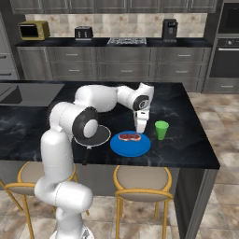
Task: Pick up the pan with the steak in it and place it on the dining table. Then place the steak on the plate.
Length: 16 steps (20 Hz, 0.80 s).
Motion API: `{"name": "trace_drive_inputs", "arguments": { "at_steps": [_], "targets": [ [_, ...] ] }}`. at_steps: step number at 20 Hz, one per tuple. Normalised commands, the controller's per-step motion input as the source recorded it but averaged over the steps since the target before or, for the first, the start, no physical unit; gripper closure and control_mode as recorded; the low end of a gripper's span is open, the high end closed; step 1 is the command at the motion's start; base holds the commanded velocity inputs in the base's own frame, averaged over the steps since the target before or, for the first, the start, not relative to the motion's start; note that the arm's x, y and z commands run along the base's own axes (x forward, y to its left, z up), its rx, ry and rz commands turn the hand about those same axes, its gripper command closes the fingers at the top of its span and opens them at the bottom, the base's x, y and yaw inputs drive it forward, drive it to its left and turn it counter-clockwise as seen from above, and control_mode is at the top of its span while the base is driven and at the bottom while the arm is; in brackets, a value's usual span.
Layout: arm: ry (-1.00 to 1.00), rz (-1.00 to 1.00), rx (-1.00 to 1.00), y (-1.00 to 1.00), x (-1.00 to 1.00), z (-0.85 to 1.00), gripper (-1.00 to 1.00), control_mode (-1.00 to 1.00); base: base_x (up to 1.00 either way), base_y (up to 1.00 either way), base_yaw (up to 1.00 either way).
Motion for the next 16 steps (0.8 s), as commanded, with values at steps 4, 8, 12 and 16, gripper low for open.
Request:
{"name": "trace_drive_inputs", "arguments": {
  "at_steps": [4,8,12,16],
  "targets": [
    [0.03,0.08,0.01,-0.06,-0.91,0.69,-1.0,-1.0,0.0,0.0,0.0],
    [0.03,0.14,0.0,0.01,-0.96,0.42,-1.0,-1.0,0.0,0.0,0.0],
    [-0.01,0.12,0.0,0.19,-0.94,0.16,-1.0,-1.0,0.0,0.0,0.0],
    [-0.08,0.1,0.0,0.36,-0.79,0.0,-1.0,-1.0,0.0,0.0,0.0]
  ]
}}
